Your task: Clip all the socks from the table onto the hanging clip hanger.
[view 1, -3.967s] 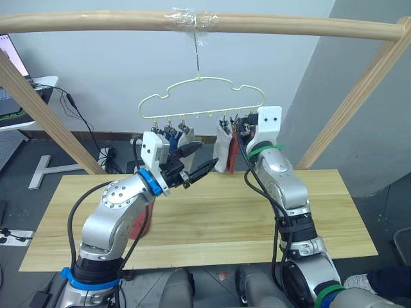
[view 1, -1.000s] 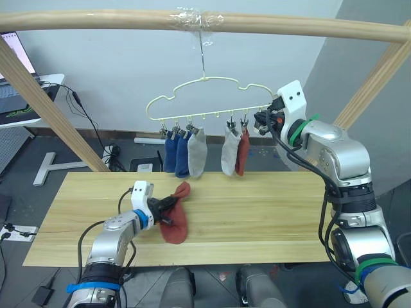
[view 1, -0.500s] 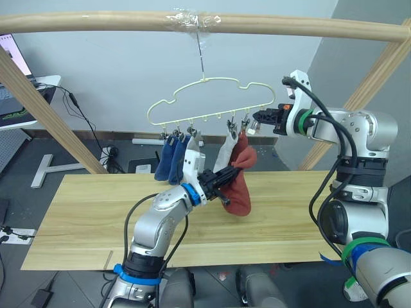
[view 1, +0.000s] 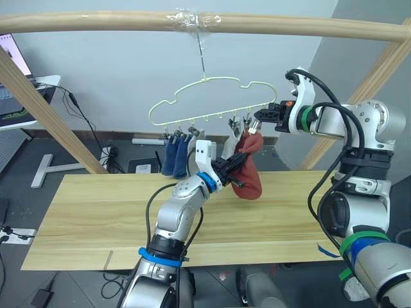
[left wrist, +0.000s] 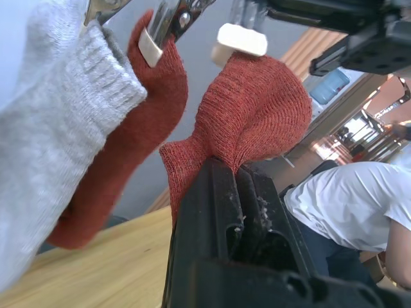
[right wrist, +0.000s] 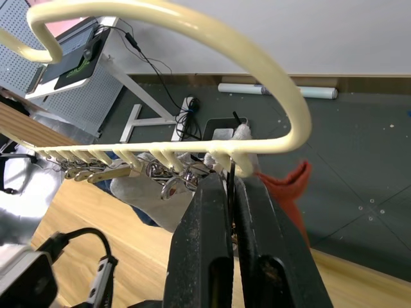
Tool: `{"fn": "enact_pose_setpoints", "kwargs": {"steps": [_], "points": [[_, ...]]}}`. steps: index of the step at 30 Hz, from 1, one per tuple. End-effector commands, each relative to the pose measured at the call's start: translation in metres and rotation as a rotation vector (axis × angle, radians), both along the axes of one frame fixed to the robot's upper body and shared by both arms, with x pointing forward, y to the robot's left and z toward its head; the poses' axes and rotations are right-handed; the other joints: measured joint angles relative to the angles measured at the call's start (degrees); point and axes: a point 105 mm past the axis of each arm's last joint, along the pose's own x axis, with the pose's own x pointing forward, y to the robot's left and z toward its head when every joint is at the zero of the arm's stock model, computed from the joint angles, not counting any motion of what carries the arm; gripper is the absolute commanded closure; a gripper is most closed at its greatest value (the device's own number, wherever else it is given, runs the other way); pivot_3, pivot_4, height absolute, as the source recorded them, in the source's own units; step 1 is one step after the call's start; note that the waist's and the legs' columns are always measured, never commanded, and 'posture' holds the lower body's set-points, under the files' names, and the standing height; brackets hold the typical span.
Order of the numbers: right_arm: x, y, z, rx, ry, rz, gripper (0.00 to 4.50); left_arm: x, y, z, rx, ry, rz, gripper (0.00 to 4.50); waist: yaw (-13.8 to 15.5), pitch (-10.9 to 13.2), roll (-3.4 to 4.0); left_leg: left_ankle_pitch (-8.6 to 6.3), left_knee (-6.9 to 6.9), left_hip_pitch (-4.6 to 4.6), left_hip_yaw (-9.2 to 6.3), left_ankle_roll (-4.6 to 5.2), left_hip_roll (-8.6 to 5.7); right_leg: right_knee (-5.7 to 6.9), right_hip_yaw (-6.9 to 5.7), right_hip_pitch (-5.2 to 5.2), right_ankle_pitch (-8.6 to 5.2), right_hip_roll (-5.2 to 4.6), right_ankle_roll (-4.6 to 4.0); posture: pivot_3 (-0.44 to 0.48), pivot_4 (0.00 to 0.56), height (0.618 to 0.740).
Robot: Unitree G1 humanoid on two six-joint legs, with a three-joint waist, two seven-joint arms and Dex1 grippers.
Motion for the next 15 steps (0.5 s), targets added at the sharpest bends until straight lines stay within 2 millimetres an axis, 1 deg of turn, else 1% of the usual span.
{"fn": "enact_pose_setpoints", "kwargs": {"steps": [1, 7, 11, 13, 15], "points": [[-0.003, 0.001, 0.021, 0.039, -0.055, 0.018, 4.50, 0.003, -0.006, 0.016, -0.034, -0.049, -0.001, 4.48, -0.1, 0.0, 0.00, 0.00, 0.00, 0.00, -0.01, 0.00, 0.00, 0.00, 0.00, 0.00, 0.00, 0.00, 0.00, -0.094, 0.152, 0.740], [-0.003, 0.000, 0.021, 0.045, -0.050, 0.018, 4.50, 0.006, -0.006, 0.021, -0.041, -0.061, -0.005, 4.48, -0.3, 0.0, 0.00, 0.00, 0.00, -0.01, -0.01, 0.00, 0.00, 0.00, 0.00, 0.00, 0.00, 0.00, 0.00, -0.102, 0.157, 0.740], [-0.001, -0.005, 0.021, 0.059, -0.052, 0.003, 3.35, 0.003, -0.008, 0.021, -0.023, -0.077, -0.040, 4.50, -0.4, 0.0, 0.00, 0.00, 0.00, -0.01, -0.01, 0.00, 0.00, 0.00, 0.00, 0.00, 0.00, 0.00, 0.00, -0.103, 0.156, 0.740], [0.001, -0.008, 0.024, 0.067, -0.062, -0.003, 2.55, 0.002, -0.009, 0.023, -0.026, -0.079, -0.056, 4.50, -0.4, 0.0, 0.00, 0.00, 0.00, -0.01, -0.01, 0.00, 0.00, -0.01, 0.00, 0.00, 0.00, 0.00, 0.01, -0.103, 0.155, 0.740], [0.003, -0.011, 0.029, 0.078, -0.082, -0.012, 1.86, 0.000, -0.012, 0.023, -0.027, -0.076, -0.072, 4.50, -0.4, 0.0, 0.00, 0.00, 0.00, -0.01, -0.01, 0.00, 0.00, -0.01, 0.00, 0.00, 0.00, 0.00, 0.01, -0.102, 0.156, 0.740]]}}
